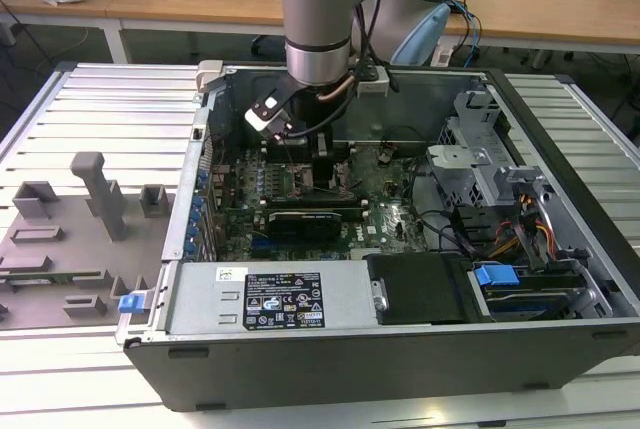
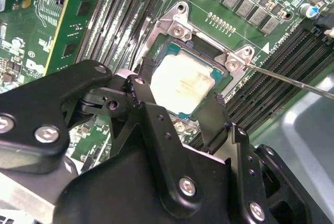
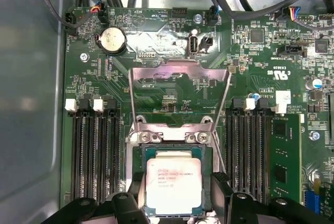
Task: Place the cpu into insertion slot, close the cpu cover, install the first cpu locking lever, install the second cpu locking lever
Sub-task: 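Place the cpu into insertion slot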
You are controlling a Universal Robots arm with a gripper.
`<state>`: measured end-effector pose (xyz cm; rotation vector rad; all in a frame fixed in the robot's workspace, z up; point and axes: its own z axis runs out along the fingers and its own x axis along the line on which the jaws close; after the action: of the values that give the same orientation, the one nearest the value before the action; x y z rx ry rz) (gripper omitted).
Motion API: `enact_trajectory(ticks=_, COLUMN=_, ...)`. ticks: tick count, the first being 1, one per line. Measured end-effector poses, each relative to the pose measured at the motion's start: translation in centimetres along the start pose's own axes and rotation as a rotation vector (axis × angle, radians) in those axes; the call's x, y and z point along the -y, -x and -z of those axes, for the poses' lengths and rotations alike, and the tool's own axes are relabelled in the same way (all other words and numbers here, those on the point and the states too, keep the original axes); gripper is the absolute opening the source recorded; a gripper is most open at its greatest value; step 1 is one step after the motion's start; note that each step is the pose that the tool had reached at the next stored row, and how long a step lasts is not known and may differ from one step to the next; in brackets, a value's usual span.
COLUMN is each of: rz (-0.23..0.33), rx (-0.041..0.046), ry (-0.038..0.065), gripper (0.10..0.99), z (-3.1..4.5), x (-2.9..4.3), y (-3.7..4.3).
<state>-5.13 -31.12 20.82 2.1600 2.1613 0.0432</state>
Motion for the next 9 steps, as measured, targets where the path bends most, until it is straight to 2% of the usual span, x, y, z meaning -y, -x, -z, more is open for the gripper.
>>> enact_trajectory(ticks=4, rz=0.000, rx=0.0000, ry=0.000, gripper=0.616, z=0.34, x=-0.03, y=0.01)
enact_trajectory(ticks=9, rz=0.000, rx=-0.0001, ry=0.000, gripper=0.616, z=0.39, x=-0.03, y=0.01)
